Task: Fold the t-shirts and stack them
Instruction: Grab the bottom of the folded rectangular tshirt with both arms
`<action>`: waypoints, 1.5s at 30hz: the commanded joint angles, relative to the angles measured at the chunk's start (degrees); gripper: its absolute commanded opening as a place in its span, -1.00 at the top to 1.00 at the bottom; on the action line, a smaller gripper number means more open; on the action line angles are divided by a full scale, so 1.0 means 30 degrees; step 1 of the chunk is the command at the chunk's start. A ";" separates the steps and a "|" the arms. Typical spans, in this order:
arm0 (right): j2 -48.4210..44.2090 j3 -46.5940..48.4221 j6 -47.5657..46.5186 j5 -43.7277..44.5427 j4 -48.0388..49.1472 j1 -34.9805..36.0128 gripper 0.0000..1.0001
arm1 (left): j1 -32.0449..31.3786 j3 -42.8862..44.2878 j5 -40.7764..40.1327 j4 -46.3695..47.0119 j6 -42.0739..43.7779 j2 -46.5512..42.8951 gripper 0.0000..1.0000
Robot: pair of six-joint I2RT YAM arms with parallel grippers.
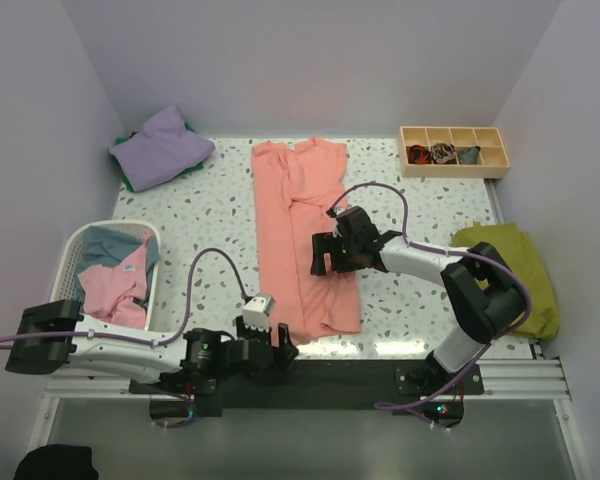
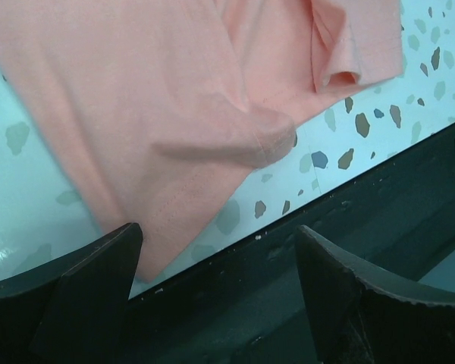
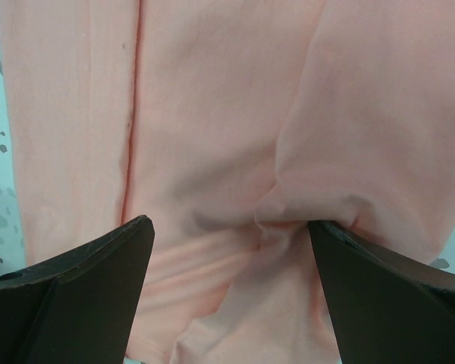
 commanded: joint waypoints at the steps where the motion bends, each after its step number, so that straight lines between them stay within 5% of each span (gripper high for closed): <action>1: 0.0648 -0.0734 -0.0010 0.1580 -0.0986 -0.0074 -0.79 | -0.1341 0.0244 0.0722 -0.6379 -0.3199 0.0259 -0.74; 12: -0.6203 -0.2843 -0.0977 0.1405 -0.4118 0.0161 -0.80 | -0.1901 0.3727 -0.3116 -1.1104 -0.4609 -0.0151 -0.82; 22: -1.1247 -0.3748 0.0398 0.1108 -0.7138 0.0190 -0.79 | -0.1725 0.7044 -0.7190 -1.1696 -0.3525 0.1430 -1.00; 28: -1.3677 -0.5272 0.2562 0.3450 -0.8219 0.0190 -0.78 | -0.1256 0.5905 -0.6114 -0.9676 -0.3669 0.2163 -1.00; 34: -1.5495 -0.8054 0.4996 0.2692 -0.7927 0.0161 -0.72 | -0.1285 0.3325 -0.3503 -0.7625 -0.5165 0.1987 -1.00; 45: -1.6316 -1.0373 0.6347 0.1403 -0.6757 0.0161 -0.66 | -0.1256 0.3296 -0.3500 -0.6129 -0.5369 0.3308 -1.00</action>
